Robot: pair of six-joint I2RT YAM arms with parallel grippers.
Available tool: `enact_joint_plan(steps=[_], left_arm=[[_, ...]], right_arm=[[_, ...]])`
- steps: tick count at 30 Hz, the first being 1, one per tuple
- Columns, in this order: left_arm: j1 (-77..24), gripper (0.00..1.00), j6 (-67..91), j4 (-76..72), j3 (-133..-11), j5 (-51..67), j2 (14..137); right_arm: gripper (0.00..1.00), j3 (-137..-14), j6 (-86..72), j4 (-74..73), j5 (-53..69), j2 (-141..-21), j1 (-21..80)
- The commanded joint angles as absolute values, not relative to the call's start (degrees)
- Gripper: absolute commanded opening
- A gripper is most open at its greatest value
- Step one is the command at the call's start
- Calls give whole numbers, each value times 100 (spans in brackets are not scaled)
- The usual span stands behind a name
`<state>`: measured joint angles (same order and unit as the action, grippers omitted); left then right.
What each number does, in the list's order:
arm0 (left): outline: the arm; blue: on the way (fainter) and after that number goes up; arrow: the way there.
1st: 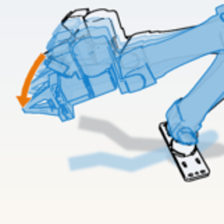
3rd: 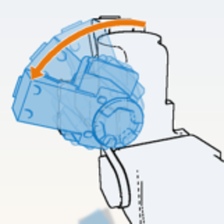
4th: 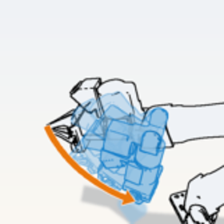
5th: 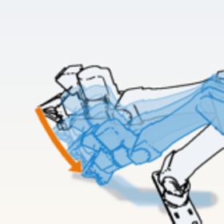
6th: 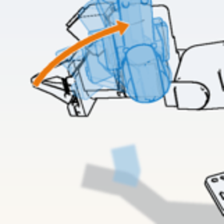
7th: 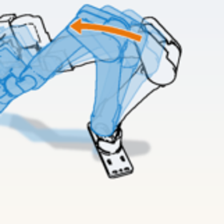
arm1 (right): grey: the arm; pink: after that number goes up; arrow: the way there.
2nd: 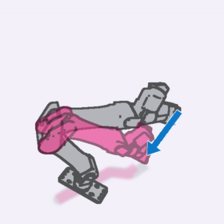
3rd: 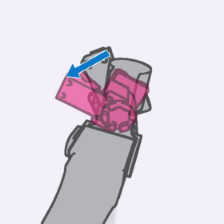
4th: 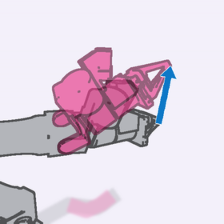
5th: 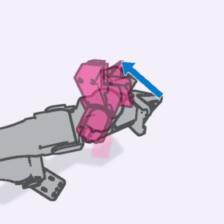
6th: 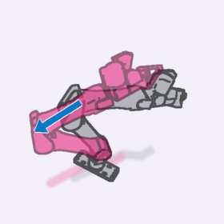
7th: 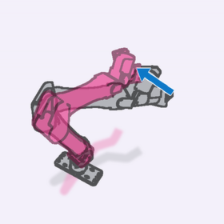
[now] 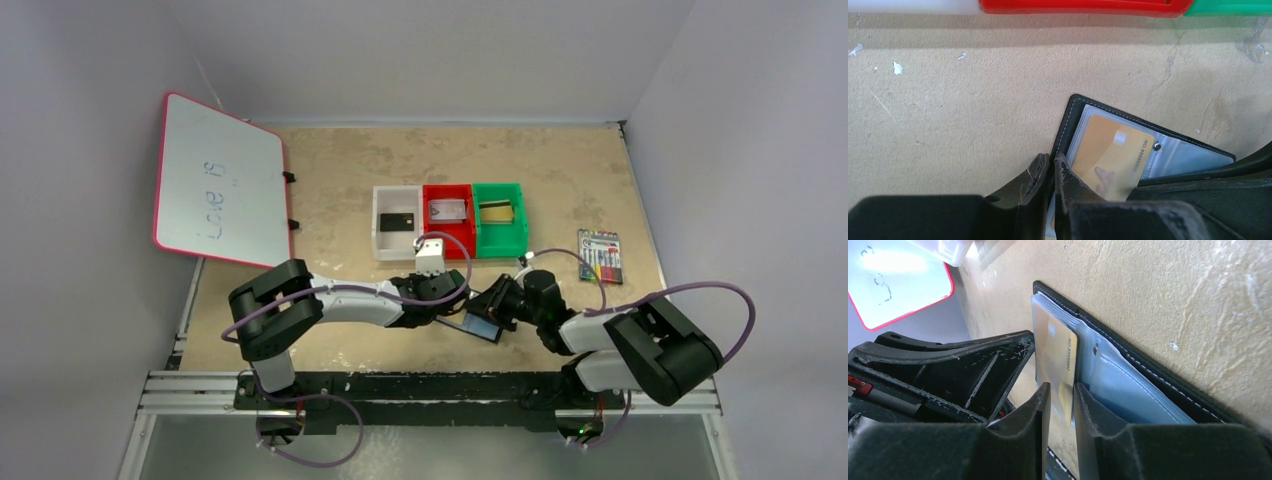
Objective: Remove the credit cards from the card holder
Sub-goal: Remove the credit card from the card holder.
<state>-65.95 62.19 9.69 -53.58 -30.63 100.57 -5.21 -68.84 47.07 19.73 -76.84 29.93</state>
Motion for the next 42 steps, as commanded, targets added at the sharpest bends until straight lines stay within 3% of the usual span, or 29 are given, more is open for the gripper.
enact_joint_plan(steps=[1, 4, 7, 18, 20, 22, 31, 37, 42], left_arm=[[-6797, 6, 6573, 736, -5219, -2618, 10152], [-6803, 5, 6600, 809, -5209, -2689, 10115], [-6803, 5, 6652, 852, -5177, -2784, 10056], [-6801, 0, 6783, 1033, -5117, -3085, 9882], [-6802, 0, 6801, 1037, -5118, -3122, 9858], [-6802, 0, 6807, 1012, -5117, -3127, 9847], [-6803, 0, 6785, 1037, -5166, -3121, 9853], [-6801, 0, 6785, 1061, -5159, -3134, 9844], [-6796, 0, 6794, 1102, -5158, -3185, 9812]], right_arm=[[21, -568, -7076, 4980, 1838, -7459, 3017], [14, -530, -7028, 4817, 1742, -7302, 3017], [0, -453, -6997, 4780, 1723, -7138, 3015], [1, -605, -6606, 3448, 1322, -6360, 3015], [13, -667, -6502, 3213, 1323, -6252, 3019], [18, -709, -6445, 3079, 1371, -6232, 3016], [21, -550, -6545, 3270, 1447, -6167, 3017], [7, -502, -6587, 3084, 1284, -5840, 3018], [5, -620, -6436, 2346, 994, -5557, 3016]])
